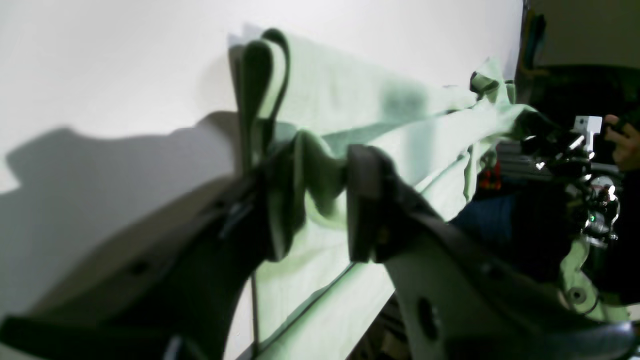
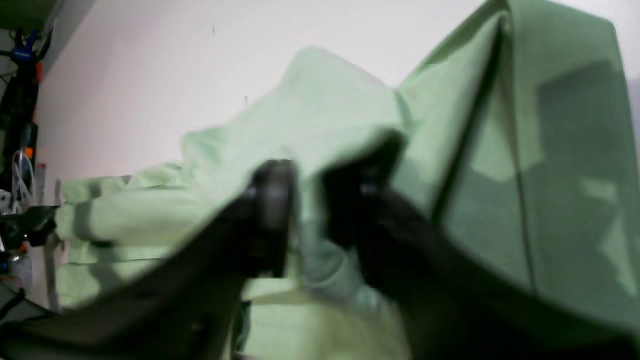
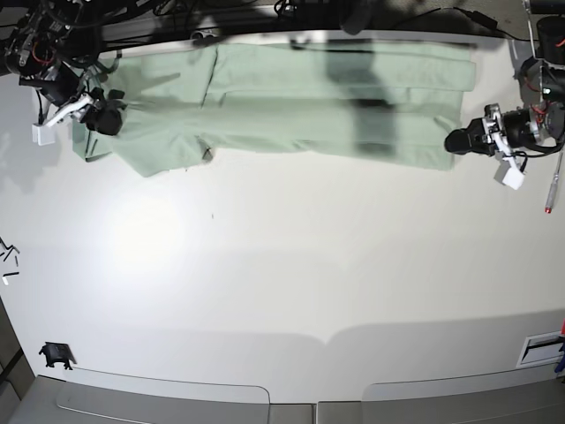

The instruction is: Fold the T-shirt properly

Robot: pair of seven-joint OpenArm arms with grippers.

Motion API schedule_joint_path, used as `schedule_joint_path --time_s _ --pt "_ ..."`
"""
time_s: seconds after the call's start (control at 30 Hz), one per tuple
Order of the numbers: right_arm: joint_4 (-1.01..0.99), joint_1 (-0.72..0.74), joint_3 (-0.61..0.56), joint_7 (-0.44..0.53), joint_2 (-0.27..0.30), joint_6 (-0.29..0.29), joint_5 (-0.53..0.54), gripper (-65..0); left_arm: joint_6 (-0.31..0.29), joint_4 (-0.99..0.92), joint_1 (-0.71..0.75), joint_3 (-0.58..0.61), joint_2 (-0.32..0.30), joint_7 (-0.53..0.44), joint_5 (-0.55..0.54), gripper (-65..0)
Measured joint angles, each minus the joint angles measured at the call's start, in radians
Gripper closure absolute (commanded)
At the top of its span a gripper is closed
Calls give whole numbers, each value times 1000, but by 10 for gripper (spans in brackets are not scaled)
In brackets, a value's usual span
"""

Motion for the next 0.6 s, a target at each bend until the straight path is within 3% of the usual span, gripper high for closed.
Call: schedule_joint_path --time_s 0.2,0.43,0.53,0.6 --pt "64 13 97 0 0 -2 81 -227 0 7 -1 -270 -19 2 3 -182" --pt "182 28 182 24 5 0 90 -227 0 23 -6 -573 -127 -74 2 -182" --pt "182 46 153 46 0 0 20 -227 0 23 -5 -623 -161 -74 3 -182" --pt "182 50 103 129 0 1 -69 -256 0 23 -3 -626 -176 -72 3 -182"
